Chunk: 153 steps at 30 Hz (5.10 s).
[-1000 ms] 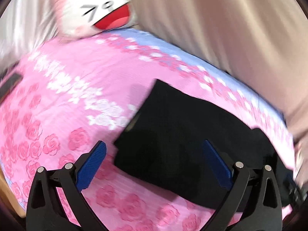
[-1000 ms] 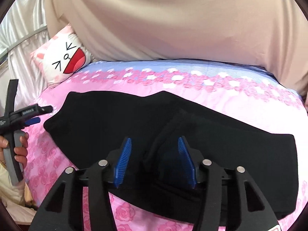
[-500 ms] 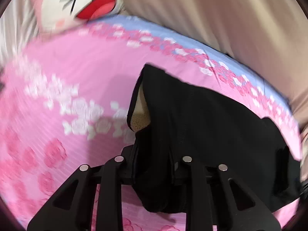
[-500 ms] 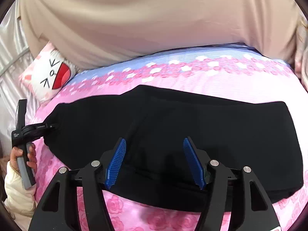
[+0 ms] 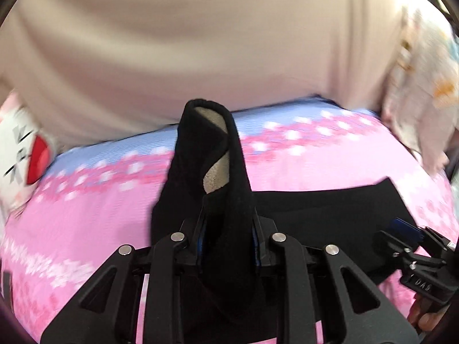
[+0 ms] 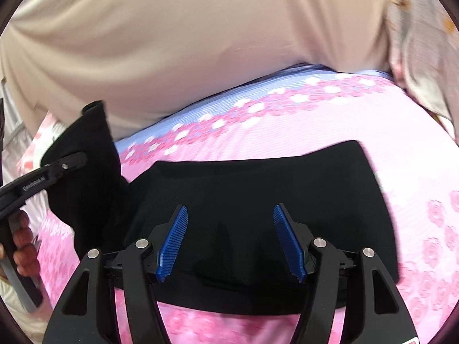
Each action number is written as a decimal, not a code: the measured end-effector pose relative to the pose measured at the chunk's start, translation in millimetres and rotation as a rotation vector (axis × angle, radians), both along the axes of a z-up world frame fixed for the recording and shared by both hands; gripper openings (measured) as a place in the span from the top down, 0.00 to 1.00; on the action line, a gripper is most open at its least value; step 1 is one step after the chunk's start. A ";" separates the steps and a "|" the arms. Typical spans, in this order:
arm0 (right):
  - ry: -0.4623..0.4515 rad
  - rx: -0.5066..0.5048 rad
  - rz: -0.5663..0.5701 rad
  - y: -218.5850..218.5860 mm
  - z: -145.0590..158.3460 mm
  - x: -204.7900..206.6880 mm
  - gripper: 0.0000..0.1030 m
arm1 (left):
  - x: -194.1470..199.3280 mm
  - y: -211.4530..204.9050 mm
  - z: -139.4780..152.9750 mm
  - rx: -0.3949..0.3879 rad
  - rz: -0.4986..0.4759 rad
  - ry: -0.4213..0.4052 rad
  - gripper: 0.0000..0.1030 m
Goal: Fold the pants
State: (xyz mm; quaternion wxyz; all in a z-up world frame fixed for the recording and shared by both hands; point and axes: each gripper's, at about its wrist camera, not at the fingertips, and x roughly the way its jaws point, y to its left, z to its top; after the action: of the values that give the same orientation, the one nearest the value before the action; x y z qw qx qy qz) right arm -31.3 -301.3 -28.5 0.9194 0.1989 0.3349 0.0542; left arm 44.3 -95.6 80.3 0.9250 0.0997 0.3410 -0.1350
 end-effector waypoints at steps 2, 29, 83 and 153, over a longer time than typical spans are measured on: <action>0.007 -0.004 -0.036 -18.0 0.3 -6.2 0.39 | -0.6 -30.4 -10.3 0.028 -0.037 0.011 0.78; 0.167 0.215 0.179 8.9 -16.4 57.5 0.17 | -1.3 122.6 -39.9 -0.022 0.341 0.091 0.05; 0.181 0.170 0.104 0.5 -51.7 2.3 0.41 | -14.8 127.6 -90.9 -0.205 0.069 0.399 0.48; 0.111 -0.120 0.118 37.0 -28.2 4.2 0.90 | -15.6 63.4 -96.2 0.106 0.209 0.193 0.06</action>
State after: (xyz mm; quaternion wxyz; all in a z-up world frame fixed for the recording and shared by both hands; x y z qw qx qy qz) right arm -27.1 -264.3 -56.8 0.9049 0.1263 0.3991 0.0772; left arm 28.7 -32.2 -15.9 0.8903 0.0989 0.4435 -0.0289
